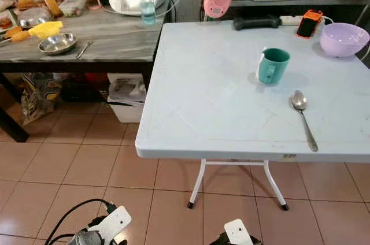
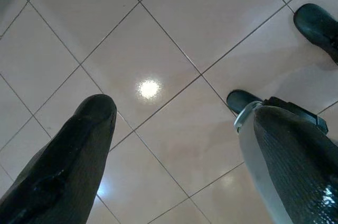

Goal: Setting the table

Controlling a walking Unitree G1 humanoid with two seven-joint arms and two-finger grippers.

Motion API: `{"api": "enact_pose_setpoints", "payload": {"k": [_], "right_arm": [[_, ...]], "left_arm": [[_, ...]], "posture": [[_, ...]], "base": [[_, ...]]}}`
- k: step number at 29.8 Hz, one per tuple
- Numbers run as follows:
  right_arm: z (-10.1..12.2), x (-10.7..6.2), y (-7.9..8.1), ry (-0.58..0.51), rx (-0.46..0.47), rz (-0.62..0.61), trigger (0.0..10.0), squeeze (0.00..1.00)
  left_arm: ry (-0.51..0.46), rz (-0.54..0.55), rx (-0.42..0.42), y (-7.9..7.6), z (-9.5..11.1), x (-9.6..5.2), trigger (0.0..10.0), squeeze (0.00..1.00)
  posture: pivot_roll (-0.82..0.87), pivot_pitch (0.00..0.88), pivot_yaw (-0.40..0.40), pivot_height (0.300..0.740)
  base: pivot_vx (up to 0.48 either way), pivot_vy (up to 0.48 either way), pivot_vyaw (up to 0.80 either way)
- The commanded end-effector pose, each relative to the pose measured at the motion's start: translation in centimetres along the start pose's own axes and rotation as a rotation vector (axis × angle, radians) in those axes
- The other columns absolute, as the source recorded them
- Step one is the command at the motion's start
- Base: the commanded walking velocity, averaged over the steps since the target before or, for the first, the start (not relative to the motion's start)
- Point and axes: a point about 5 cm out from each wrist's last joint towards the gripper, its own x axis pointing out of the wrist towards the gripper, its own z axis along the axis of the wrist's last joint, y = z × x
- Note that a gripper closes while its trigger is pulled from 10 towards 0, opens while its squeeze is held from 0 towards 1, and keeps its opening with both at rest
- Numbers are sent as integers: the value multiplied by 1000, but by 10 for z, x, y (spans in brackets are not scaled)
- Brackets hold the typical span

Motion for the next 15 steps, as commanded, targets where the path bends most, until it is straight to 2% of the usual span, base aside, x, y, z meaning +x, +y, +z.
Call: {"api": "enact_pose_setpoints", "payload": {"k": [1, 7, 13, 15], "right_arm": [[-3, -1, 4, 10, -8, 19, 10000, 0], [-2, 0, 5, 6, -13, 20, 10000, 0], [-2, 0, 6, 3, -23, 24, 10000, 0], [-1, 0, 6, 0, -24, 25, 10000, 0]], "left_arm": [[15, 2, 9, 2, -4, -1, 10000, 0], [17, 3, 7, 2, -4, -1, 10000, 0], [18, 1, 5, 2, -4, -1, 10000, 0], [18, 1, 5, 2, -4, -1, 10000, 0]], "posture": [[-80, 0, 62, 740], [-79, 0, 63, 740], [-80, 0, 64, 740], [-81, 0, 64, 740]], "base": [[0, 0, -538], [0, 0, -486], [0, 0, 0], [0, -255, 0]]}}
